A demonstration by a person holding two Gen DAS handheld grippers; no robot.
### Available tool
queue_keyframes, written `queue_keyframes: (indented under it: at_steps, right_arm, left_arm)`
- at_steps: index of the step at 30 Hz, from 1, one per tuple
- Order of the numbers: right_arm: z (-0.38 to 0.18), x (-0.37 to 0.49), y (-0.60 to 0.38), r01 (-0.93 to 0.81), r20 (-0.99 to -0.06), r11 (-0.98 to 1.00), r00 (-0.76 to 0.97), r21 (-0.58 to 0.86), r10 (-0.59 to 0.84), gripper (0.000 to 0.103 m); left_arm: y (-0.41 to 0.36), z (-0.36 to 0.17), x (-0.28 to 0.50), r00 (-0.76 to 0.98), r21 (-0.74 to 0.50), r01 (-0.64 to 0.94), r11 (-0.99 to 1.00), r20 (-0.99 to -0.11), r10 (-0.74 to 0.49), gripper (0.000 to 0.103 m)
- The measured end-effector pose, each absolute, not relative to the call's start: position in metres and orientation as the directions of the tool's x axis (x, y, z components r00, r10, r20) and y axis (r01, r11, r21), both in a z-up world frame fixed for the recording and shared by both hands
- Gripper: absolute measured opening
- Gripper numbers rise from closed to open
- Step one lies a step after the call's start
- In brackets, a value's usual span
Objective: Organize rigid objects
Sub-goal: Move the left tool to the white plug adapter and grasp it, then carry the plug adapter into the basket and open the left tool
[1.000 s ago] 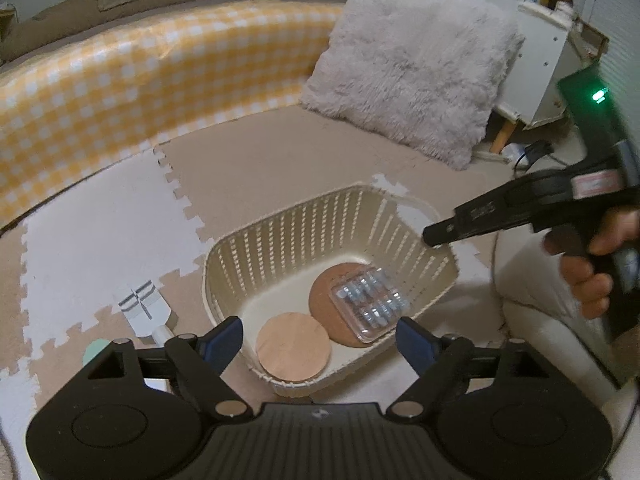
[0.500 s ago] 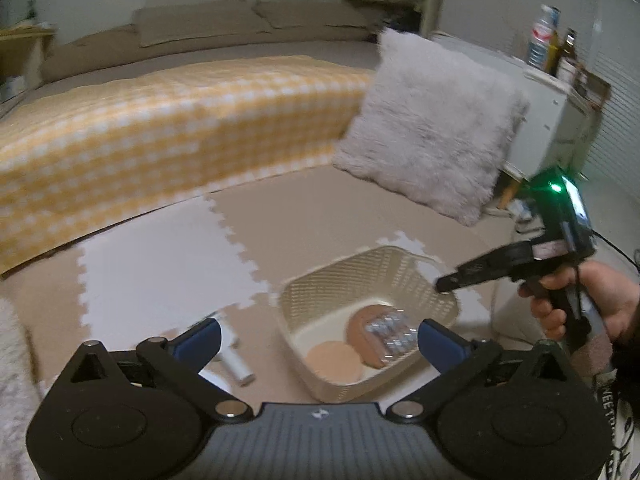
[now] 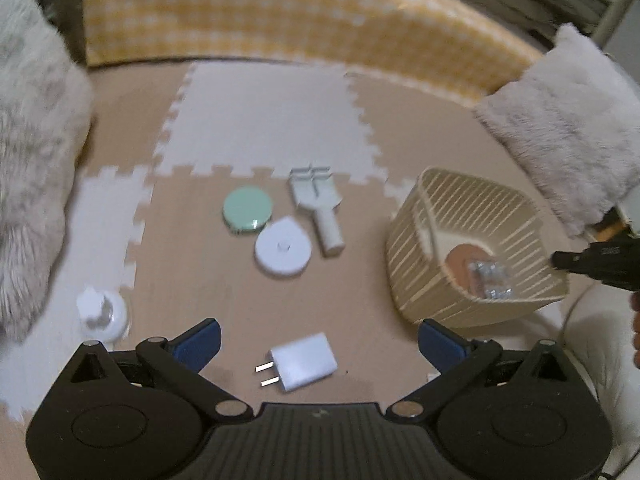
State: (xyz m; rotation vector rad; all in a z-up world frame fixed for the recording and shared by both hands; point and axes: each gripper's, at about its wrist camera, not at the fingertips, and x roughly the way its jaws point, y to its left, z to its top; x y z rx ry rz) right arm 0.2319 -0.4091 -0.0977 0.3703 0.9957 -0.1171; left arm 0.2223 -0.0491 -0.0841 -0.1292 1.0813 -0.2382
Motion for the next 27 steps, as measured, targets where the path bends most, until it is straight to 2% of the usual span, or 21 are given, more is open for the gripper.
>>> queue_keyframes:
  at_steps: [6,11,15,18,21,27]
  right_arm:
    - [-0.098,0.232,-0.409,0.265,-0.837,0.931,0.543,0.251,0.071,0.005]
    - [-0.098,0.231,-0.409,0.27,-0.837,0.93,0.542,0.251,0.069,0.006]
    - [-0.098,0.231,-0.41,0.27,-0.838,0.93,0.542,0.25,0.068,0.006]
    - [-0.098,0.231,-0.41,0.27,-0.838,0.93,0.542,0.249,0.067,0.006]
    - [-0.098,0.231,-0.41,0.269,-0.838,0.931,0.542,0.247,0.066,0.007]
    - [-0.098,0.23,-0.41,0.272,-0.84,0.932,0.539,0.242,0.061,0.008]
  left_arm:
    - [-0.053,-0.115,0.22,0.429,-0.232,0.007,0.973,-0.878,-0.213,0.101]
    - [-0.054,-0.144,0.219,0.399,-0.259,-0.094,0.961,-0.895,-0.202,0.084]
    - [-0.046,-0.165,0.225,0.36,-0.294,-0.196,0.935,-0.909,-0.211,0.077]
    - [-0.048,-0.162,0.226,0.38,-0.28,-0.179,0.943,-0.904,-0.196,0.073]
    - [-0.05,-0.161,0.224,0.378,-0.252,-0.172,0.952,-0.909,-0.172,0.064]
    - [-0.054,-0.158,0.226,0.378,-0.223,-0.131,0.966,-0.912,-0.16,0.063]
